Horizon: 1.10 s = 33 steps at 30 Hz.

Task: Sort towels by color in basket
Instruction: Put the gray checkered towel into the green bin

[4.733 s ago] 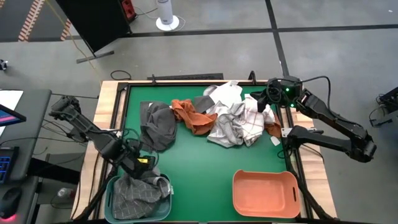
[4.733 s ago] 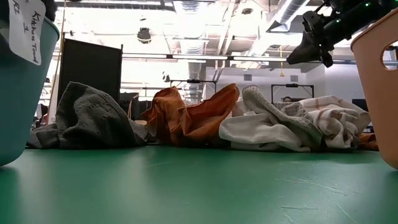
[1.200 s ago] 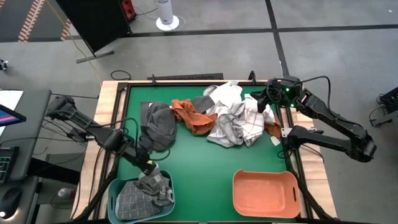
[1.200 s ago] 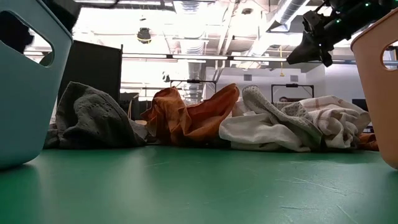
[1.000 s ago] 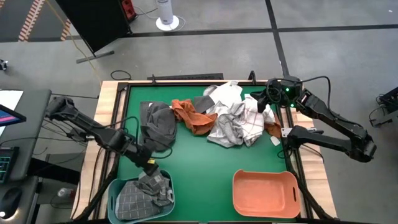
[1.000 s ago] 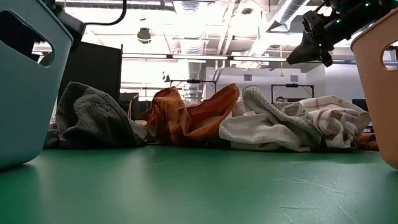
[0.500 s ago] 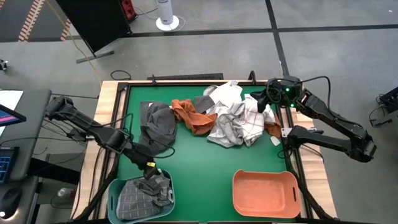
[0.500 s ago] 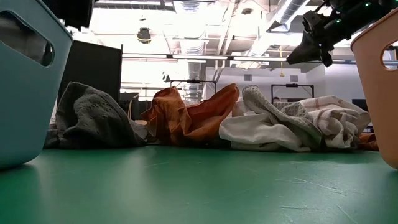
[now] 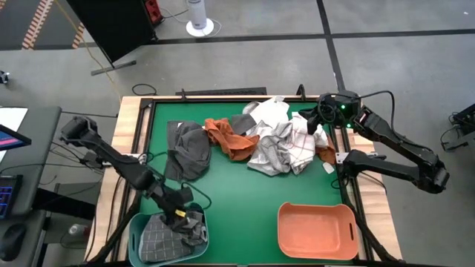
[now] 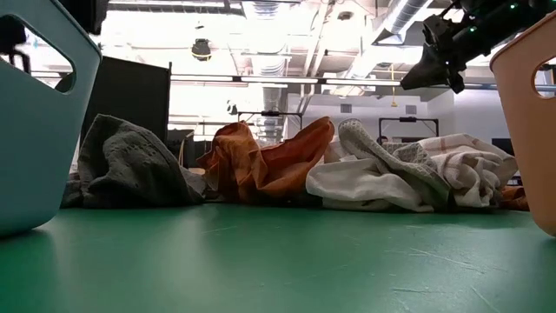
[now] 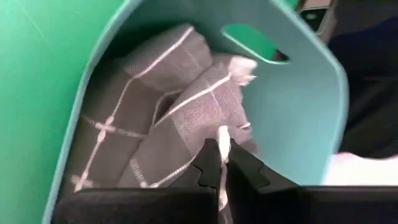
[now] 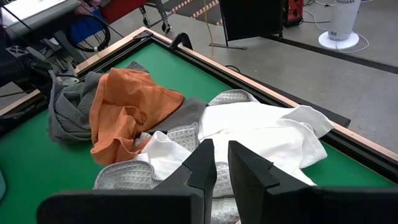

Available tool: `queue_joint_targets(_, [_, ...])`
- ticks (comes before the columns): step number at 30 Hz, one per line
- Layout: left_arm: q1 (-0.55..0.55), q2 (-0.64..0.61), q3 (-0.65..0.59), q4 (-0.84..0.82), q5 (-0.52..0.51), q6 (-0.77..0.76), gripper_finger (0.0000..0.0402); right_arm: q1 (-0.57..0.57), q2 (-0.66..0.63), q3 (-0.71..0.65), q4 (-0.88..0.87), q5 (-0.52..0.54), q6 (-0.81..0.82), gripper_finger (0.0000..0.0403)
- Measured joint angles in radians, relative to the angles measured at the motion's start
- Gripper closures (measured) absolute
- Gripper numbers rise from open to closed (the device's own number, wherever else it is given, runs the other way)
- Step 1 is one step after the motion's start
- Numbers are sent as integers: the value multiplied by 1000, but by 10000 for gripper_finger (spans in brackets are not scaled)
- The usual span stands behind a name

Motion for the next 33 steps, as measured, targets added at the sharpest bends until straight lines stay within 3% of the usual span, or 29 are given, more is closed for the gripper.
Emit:
queue_joint_targets(5, [-30,116,1,52,0,-78,395,0,0,0,0,0,0,327])
queue_joint_targets(15, [-70,248,66,-28,15,-244,373,0,0,0,8,3,0,327])
queue_joint_targets(23, [-73,248,66,-24,92,-377,276,0,1,0,27,3,0,327])
queue_joint_targets(27, [-72,215,65,17,120,-363,231,0,1,0,27,3,1,327])
queue_joint_targets(33, [-72,77,65,-6,60,-409,218,0,1,0,27,3,1,327])
